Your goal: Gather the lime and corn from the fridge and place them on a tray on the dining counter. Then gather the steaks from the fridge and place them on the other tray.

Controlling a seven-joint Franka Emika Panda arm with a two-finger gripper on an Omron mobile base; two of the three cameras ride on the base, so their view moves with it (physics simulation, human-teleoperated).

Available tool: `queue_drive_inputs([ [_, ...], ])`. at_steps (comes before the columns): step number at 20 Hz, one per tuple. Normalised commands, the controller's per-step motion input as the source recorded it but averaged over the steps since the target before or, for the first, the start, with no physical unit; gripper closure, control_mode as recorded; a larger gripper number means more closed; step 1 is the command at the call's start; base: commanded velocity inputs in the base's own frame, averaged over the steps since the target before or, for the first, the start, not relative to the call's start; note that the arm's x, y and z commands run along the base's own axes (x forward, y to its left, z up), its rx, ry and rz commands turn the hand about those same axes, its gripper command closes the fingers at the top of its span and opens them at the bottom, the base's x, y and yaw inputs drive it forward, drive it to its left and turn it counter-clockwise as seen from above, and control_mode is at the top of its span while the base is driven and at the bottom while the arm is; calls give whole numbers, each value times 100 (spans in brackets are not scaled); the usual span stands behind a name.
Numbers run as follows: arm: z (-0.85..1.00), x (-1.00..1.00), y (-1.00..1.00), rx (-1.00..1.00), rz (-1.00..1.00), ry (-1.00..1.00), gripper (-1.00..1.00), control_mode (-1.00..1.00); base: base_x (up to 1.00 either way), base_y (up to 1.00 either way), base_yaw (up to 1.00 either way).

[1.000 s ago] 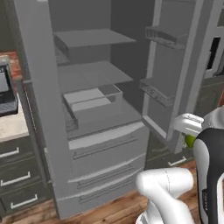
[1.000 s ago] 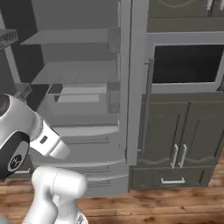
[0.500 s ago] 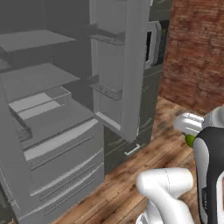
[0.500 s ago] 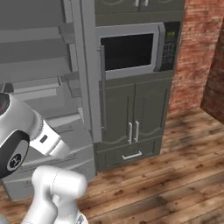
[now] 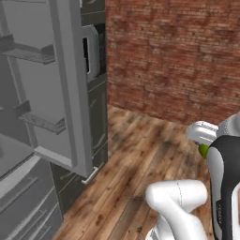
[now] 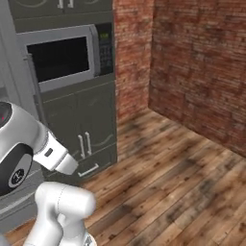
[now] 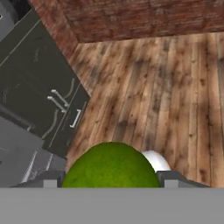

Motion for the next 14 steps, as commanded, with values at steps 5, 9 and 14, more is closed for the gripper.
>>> queue_drive_inputs([
  [5, 0, 0, 0, 0, 0, 0, 100, 100, 42, -48, -53],
  [9, 0, 0, 0, 0, 0, 0, 100, 100, 49, -36, -50],
  [14, 0, 0, 0, 0, 0, 0, 100, 100, 60, -28, -47],
])
